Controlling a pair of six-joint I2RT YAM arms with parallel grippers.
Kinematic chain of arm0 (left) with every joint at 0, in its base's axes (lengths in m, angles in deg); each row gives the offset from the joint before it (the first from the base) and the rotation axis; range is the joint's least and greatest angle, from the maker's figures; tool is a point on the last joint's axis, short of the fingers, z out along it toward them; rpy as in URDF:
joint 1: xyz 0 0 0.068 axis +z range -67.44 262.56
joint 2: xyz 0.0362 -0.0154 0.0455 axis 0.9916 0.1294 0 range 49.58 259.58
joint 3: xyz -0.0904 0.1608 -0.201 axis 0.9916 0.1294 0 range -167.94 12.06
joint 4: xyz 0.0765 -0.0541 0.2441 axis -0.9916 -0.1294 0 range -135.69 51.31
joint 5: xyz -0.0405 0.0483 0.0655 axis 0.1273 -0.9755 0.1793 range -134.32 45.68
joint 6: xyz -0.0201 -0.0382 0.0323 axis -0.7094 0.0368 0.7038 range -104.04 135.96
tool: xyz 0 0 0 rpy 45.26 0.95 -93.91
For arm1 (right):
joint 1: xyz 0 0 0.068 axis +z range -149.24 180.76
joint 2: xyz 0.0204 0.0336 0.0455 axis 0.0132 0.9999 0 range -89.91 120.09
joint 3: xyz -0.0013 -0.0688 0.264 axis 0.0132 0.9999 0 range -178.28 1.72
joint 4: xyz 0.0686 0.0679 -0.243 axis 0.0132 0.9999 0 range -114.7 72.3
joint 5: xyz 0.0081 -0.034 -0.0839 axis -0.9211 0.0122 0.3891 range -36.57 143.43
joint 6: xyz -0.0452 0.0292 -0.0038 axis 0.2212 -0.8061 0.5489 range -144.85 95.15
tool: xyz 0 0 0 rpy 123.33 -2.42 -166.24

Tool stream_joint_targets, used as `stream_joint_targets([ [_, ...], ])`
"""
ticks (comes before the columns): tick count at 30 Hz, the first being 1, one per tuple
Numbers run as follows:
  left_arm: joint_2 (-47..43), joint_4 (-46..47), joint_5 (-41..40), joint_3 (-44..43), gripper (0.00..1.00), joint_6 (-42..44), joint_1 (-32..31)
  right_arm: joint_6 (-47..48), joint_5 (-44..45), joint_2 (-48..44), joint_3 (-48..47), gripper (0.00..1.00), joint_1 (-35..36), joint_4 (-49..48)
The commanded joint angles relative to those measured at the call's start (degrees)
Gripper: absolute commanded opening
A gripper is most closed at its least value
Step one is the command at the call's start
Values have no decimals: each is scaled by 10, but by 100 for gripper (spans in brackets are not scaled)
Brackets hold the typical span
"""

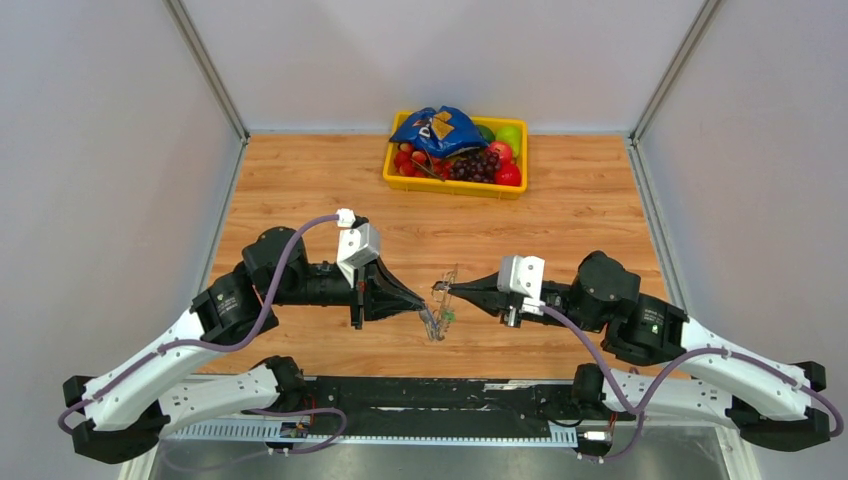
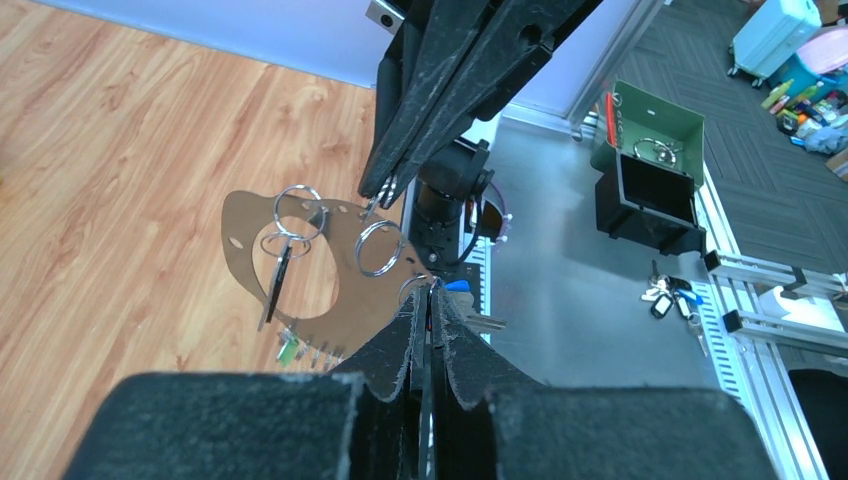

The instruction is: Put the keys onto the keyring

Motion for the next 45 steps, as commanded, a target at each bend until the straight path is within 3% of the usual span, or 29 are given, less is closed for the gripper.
stream_joint_targets([
  [1, 0, 14, 7, -30, 9, 1, 0, 51, -30, -29, 19, 0, 9, -82],
  [13, 0, -11, 45, -77, 10, 10, 0, 99, -66, -56, 50, 0, 9, -119],
  [21, 26, -34, -1, -91, 10, 1, 0, 92, -22, -47, 67, 0, 20, -187],
  [45, 64, -85, -69, -128, 9, -11, 0, 213, 293, -11, 99, 0, 197, -282],
])
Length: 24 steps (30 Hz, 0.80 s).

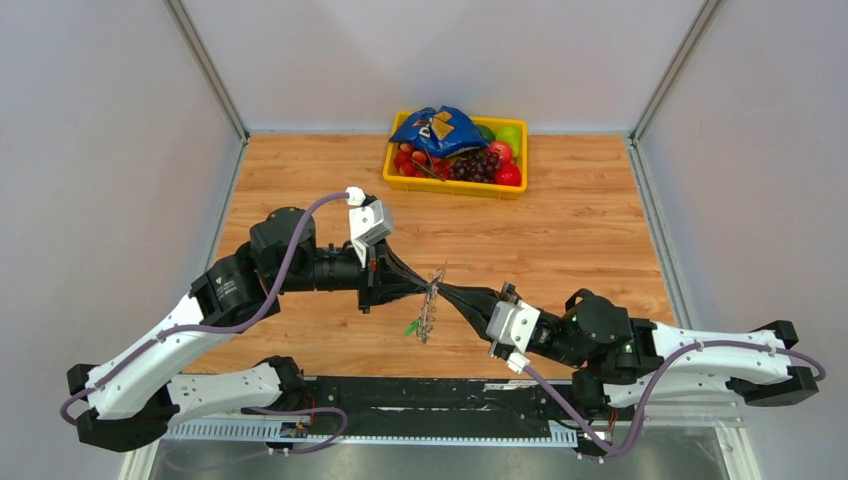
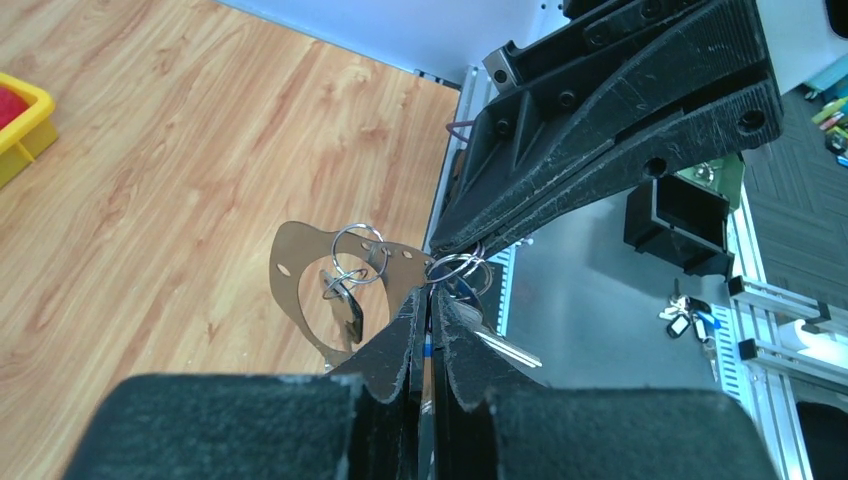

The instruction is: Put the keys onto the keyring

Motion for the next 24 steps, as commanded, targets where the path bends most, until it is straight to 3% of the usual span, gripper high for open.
stream_joint_targets([
  [1, -2, -1, -12, -26, 9, -9, 0, 34, 61, -6, 5, 0, 22, -75],
  [9, -9, -19, -29, -32, 8, -7, 0, 92, 141, -15, 26, 0, 55, -123],
  [24, -16, -22, -29, -58, 8, -6, 0, 160, 178, 34, 43, 0, 75, -189],
])
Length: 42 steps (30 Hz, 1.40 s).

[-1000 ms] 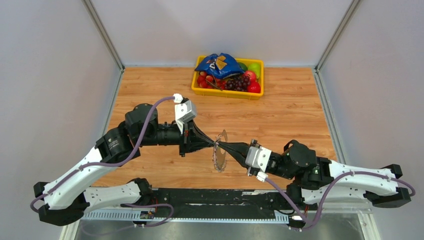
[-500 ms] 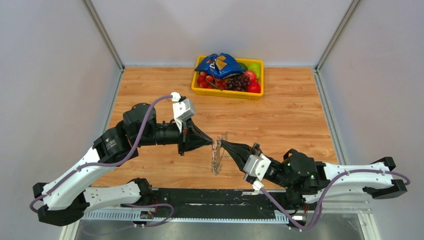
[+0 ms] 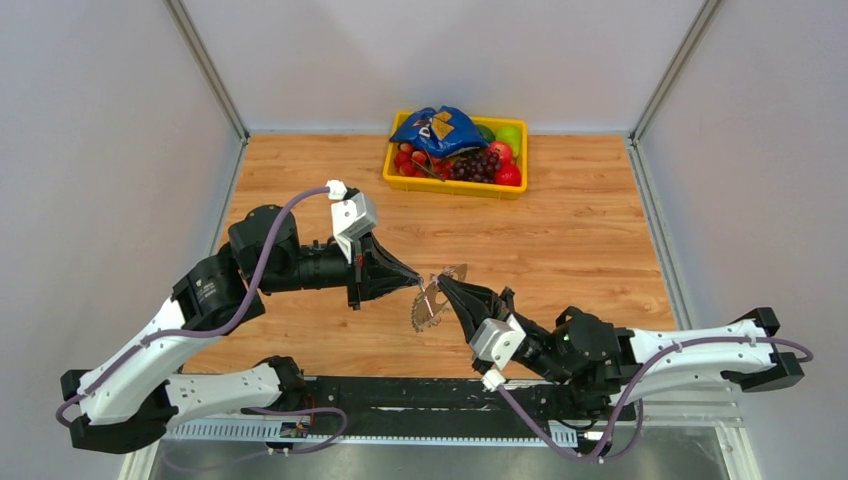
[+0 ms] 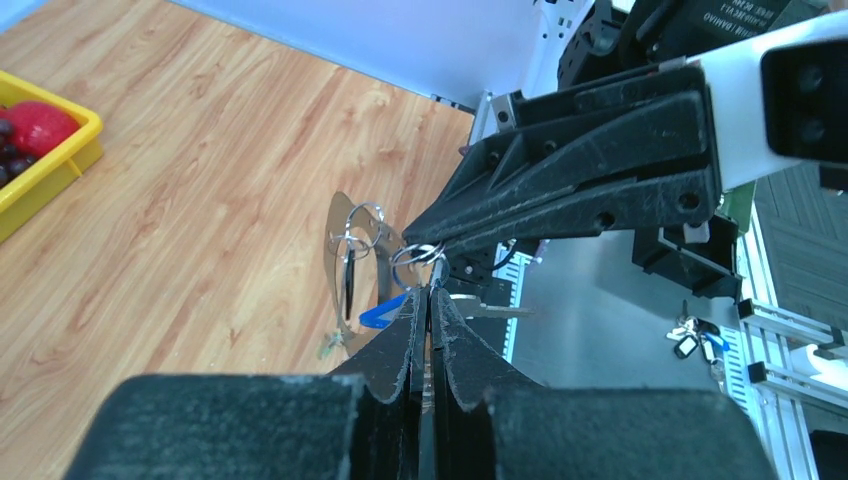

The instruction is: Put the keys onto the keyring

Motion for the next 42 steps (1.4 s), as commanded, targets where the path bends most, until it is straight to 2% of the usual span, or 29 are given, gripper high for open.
stream_joint_targets([
  [1, -10, 5, -3, -23, 8, -6, 0, 31, 15, 19, -14, 0, 6, -55],
  [4, -17, 1, -4, -21, 8, -6, 0, 46, 28, 42, -30, 0, 7, -52],
  [7, -30, 0, -7, -16, 8, -9, 0, 95, 111, 66, -48, 0, 0, -89],
  [10, -44, 5, -5, -9, 8, -16, 0, 69, 159, 71, -88, 0, -61, -94],
  [12, -50, 9, -4, -4, 8, -18, -1, -94, 56, 60, -144, 0, -107, 61],
  [13, -52, 10, -3, 0, 8, -19, 0, -163, -88, 62, -185, 0, -141, 166],
  [14, -56, 13, -2, 1, 8, -21, 0, -221, -170, 67, -208, 0, -173, 210],
  [15, -58, 13, -1, 3, 8, -21, 0, -259, -161, 72, -218, 0, -193, 219],
  [17, -63, 16, 5, 7, 8, -26, 0, -279, 17, 91, -218, 0, -237, 218],
  [18, -69, 19, 8, 9, 8, -29, 0, -302, 49, 108, -231, 0, -265, 256],
  [19, -71, 20, 9, 12, 8, -30, 0, -344, -63, 124, -281, 0, -302, 350],
  [20, -75, 19, 9, 13, 8, -32, 0, -363, -304, 139, -309, 0, -335, 411],
  [21, -77, 19, 9, 15, 8, -32, 0, -380, -449, 149, -319, 0, -345, 430],
  [22, -79, 17, 7, 15, 8, -32, 0, -403, -440, 154, -321, 0, -343, 429],
  [24, -82, 18, 12, 17, 8, -33, 0, -434, -84, 163, -310, 0, -345, 426],
  [25, -83, 20, 14, 20, 8, -34, 0, -438, -24, 169, -314, 0, -364, 440],
  [26, -86, 23, 17, 21, 8, -35, 0, -439, -207, 170, -329, 0, -398, 467],
  [27, -90, 23, 17, 25, 8, -35, 0, -437, -552, 172, -327, 0, -423, 464],
  [28, -92, 23, 14, 28, 8, -34, 0, -431, -702, 183, -327, 0, -416, 469],
  [29, -93, 22, 12, 28, 9, -32, -1, -421, -632, 198, -341, 0, -383, 496],
  [30, -93, 19, 7, 28, 9, -31, 0, -414, -465, 211, -345, 0, -353, 519],
  [32, -93, 18, 10, 28, 9, -27, 0, -444, -157, 243, -315, 0, -379, 526],
  [33, -95, 22, 11, 30, 9, -28, 0, -467, -125, 256, -309, 0, -413, 532],
  [34, -96, 23, 13, 32, 9, -28, 0, -480, -201, 260, -304, 0, -447, 534],
  [36, -95, 19, 9, 35, 9, -24, 0, -469, -532, 260, -275, 0, -447, 498],
  [37, -95, 15, 6, 35, 9, -21, 0, -451, -636, 270, -272, 0, -420, 498],
  [38, -94, 13, 2, 33, 9, -19, 0, -442, -604, 277, -278, 0, -383, 508],
  [41, -90, 8, 5, 28, 9, -16, 0, -481, -159, 290, -287, 0, -376, 521],
  [42, -90, 9, 6, 28, 9, -16, 0, -501, -110, 290, -289, 0, -402, 525],
])
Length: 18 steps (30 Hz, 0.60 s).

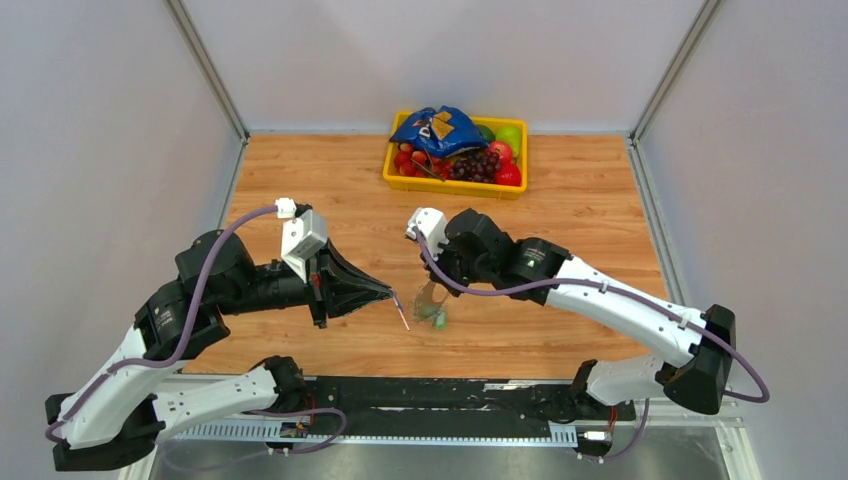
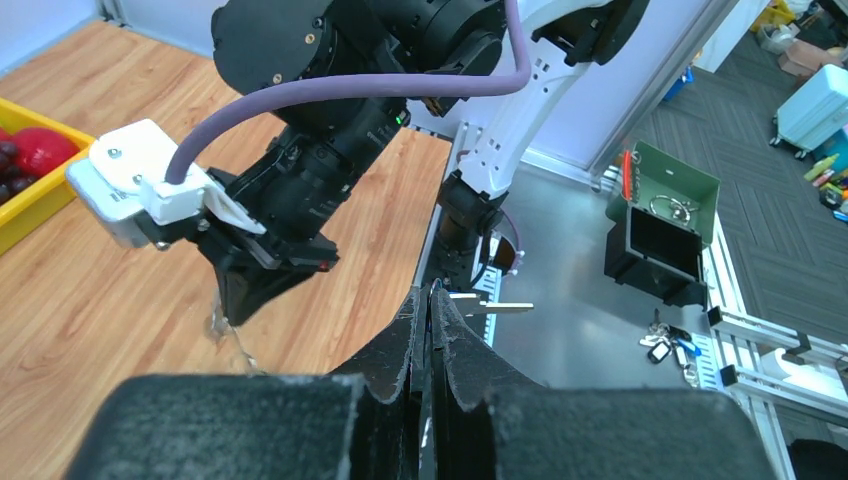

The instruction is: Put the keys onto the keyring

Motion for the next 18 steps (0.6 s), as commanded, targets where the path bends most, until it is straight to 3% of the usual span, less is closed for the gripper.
stream_joint_targets([
  [1, 2, 7, 2, -5, 9, 9, 0, -49, 184, -15, -19, 0, -42, -15],
  [3, 2, 5, 0, -4, 9, 12, 0, -44, -47, -46, 4, 0, -56, -67],
  [4, 2, 5, 0, -2, 9, 13, 0, -45, -86, -58, 14, 0, -54, -93],
  [7, 5, 6, 0, -1, 9, 15, 0, -45, -59, -63, 9, 0, -54, -95],
  [18, 18, 10, -6, 1, 9, 17, 0, -21, -99, -103, 18, 0, -51, -106],
])
